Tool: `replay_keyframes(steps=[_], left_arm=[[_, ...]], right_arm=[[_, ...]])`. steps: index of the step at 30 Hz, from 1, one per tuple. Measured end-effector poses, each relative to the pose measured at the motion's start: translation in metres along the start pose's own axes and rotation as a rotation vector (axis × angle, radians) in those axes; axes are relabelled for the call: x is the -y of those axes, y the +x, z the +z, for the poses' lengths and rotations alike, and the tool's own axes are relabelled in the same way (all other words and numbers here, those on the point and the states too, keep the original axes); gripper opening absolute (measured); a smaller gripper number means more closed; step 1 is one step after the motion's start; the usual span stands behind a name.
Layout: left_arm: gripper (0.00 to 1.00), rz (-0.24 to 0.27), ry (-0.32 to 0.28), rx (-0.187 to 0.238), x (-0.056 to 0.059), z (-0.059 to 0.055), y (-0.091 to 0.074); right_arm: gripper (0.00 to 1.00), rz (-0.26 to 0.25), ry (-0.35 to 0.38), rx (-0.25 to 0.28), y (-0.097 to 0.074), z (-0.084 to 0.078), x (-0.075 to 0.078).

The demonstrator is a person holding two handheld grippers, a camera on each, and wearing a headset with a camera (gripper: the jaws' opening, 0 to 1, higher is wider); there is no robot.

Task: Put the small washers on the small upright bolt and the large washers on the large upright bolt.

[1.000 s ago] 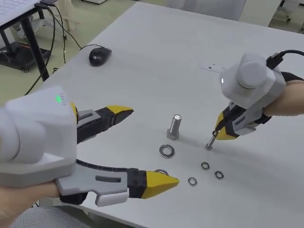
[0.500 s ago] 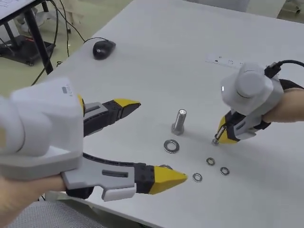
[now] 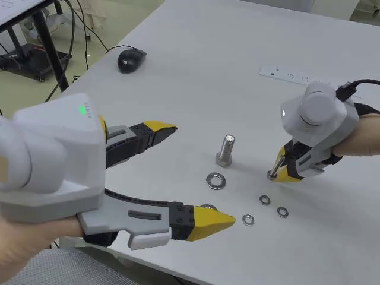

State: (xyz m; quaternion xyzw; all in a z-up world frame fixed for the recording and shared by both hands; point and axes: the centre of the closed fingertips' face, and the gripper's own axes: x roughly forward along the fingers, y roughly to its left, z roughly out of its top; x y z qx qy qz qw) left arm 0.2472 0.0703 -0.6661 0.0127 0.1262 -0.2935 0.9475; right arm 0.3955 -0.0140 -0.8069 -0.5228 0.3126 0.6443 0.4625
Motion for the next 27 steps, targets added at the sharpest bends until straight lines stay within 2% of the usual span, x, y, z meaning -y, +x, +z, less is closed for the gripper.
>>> replay_keyframes(steps=[7,12,18,27], left_arm=[[0.88,0.003,0.017,0.004,0.003,0.005,-0.002],[0.88,0.007,0.025,-0.002,0.005,0.004,-0.004],[0.88,0.008,0.034,-0.017,0.006,0.001,-0.006],[0.88,0.006,0.037,-0.043,0.001,-0.008,-0.006]], right_arm=[[0.16,0.000,0.033,0.021,-0.015,0.000,-0.013],[0.17,0.039,0.054,0.067,-0.021,0.006,-0.035],[0.17,0.056,0.044,0.061,-0.019,0.002,-0.055],[0.17,0.052,0.065,0.074,-0.016,-0.003,-0.067]])
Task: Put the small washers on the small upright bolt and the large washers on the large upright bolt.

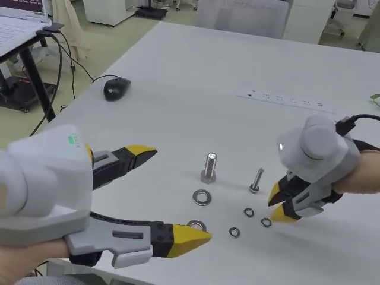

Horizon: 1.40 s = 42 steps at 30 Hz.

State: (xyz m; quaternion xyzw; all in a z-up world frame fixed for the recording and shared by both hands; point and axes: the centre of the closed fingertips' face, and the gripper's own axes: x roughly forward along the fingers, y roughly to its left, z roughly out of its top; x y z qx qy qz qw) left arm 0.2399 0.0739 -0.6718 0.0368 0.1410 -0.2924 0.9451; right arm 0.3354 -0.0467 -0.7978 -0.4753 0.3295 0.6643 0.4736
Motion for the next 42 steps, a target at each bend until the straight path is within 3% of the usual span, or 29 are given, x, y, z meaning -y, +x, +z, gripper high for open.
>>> replay_keyframes(steps=[21,27,42], left_arm=[[0.88,-0.022,-0.001,0.020,0.003,0.005,0.002],[0.88,-0.021,-0.001,0.024,0.004,0.006,0.002],[0.88,-0.014,-0.008,0.031,0.005,0.005,0.003]], right_arm=[[0.18,0.011,0.030,-0.056,0.026,-0.013,0.000],[0.18,0.003,0.028,-0.042,0.025,-0.012,0.002],[0.14,-0.014,0.022,-0.065,0.025,-0.011,0.000]])
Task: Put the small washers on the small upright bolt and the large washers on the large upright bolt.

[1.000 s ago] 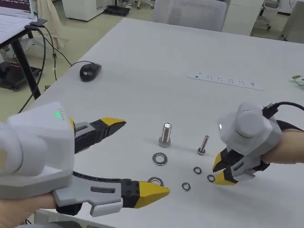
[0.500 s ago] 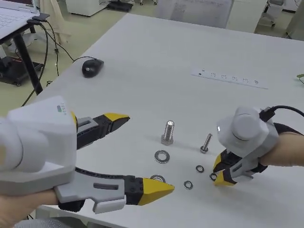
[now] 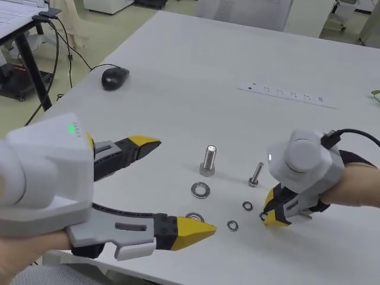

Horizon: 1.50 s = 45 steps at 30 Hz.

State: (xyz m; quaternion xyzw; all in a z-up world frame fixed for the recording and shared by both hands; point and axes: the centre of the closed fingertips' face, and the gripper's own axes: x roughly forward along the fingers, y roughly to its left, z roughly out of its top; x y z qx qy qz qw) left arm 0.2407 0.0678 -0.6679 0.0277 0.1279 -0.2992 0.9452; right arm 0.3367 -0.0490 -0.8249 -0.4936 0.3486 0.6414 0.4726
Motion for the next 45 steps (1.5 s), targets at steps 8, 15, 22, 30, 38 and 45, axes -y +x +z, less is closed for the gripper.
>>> replay_keyframes(steps=[8,15,22,30,38,45], left_arm=[[0.88,0.000,0.003,-0.001,0.001,0.000,0.000],[0.88,-0.004,0.004,-0.007,0.003,-0.001,-0.001],[0.87,-0.004,0.003,-0.005,0.003,0.000,0.000],[0.87,-0.005,0.000,-0.001,0.003,0.000,0.001],[0.87,-0.003,-0.006,0.007,0.001,0.001,0.001],[0.87,0.001,-0.010,0.005,-0.002,0.001,0.002]], right_arm=[[0.13,0.001,0.009,-0.006,0.000,0.000,0.000],[0.12,0.004,0.009,-0.017,-0.003,0.001,0.003],[0.12,-0.014,0.007,-0.010,-0.024,0.006,0.014],[0.12,-0.048,-0.001,-0.011,-0.048,0.013,0.031],[0.12,-0.078,-0.024,-0.021,-0.062,0.021,0.051],[0.12,-0.088,-0.047,-0.023,-0.066,0.031,0.065]])
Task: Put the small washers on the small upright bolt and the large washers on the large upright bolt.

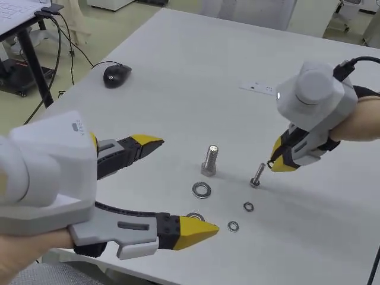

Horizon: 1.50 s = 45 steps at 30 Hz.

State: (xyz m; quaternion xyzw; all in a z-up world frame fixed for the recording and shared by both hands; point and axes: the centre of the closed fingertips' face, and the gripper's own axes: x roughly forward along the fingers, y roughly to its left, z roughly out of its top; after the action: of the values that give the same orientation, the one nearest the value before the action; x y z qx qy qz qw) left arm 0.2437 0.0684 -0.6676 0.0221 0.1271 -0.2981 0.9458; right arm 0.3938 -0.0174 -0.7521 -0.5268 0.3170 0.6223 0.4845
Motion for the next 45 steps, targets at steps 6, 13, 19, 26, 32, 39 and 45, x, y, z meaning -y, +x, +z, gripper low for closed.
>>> replay_keyframes(steps=[6,13,19,26,32,39,45], left_arm=[[0.87,0.009,-0.004,0.002,-0.004,0.000,0.000],[0.87,0.011,-0.008,0.003,-0.006,0.000,0.000],[0.87,0.011,-0.009,0.002,-0.005,-0.001,0.001],[0.86,0.010,-0.015,-0.004,-0.004,-0.004,0.002],[0.86,0.011,-0.021,-0.001,-0.004,-0.003,0.003],[0.86,0.010,-0.025,-0.001,-0.003,-0.003,0.005],[0.86,0.018,-0.028,-0.002,-0.006,-0.003,0.004]], right_arm=[[0.12,0.011,-0.016,-0.009,0.005,0.002,0.001],[0.12,0.020,-0.021,-0.011,0.009,0.003,0.002],[0.12,0.025,-0.030,-0.017,0.015,0.003,0.003],[0.13,0.040,-0.026,-0.021,0.025,0.000,0.001],[0.13,0.060,-0.038,-0.014,0.042,-0.006,0.000],[0.13,0.063,-0.043,-0.016,0.054,-0.010,-0.002],[0.13,0.060,-0.051,-0.010,0.059,-0.011,-0.001]])
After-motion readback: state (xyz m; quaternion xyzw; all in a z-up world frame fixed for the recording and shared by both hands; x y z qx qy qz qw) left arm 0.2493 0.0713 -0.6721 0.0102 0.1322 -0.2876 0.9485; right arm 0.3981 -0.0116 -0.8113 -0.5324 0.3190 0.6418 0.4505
